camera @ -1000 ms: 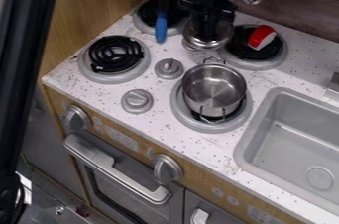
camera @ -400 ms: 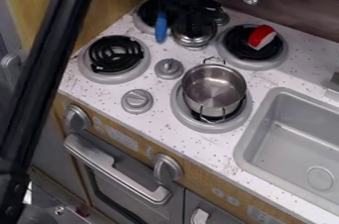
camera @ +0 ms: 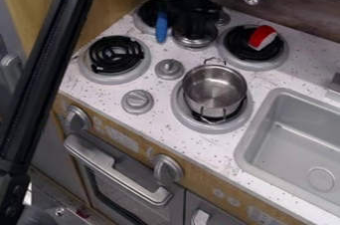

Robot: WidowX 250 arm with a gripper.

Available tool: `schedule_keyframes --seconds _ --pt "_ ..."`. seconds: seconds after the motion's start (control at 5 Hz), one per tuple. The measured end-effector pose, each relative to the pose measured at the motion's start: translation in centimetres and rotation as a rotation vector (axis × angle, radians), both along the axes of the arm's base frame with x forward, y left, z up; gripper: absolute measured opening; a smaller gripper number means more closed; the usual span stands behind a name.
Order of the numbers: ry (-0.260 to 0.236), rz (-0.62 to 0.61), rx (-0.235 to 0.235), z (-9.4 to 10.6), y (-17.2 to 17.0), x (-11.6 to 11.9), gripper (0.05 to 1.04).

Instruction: Open the pot

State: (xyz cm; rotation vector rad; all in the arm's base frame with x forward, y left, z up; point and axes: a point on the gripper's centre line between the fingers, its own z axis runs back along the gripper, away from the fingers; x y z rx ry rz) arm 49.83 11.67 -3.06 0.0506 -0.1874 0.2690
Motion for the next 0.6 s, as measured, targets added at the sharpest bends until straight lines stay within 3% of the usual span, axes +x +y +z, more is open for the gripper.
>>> schedule_keyframes --seconds 0.2,0.4,0.6 --pt "0.034 -0.021 -0.012 0.2 -1.2 -1.9 0.880" --pt "0.004 -0.024 -0.021 2.8 -1.9 -3.8 1.005" --pt "0.008 -0.028 -0.030 4.3 -2.5 -6.1 0.999"
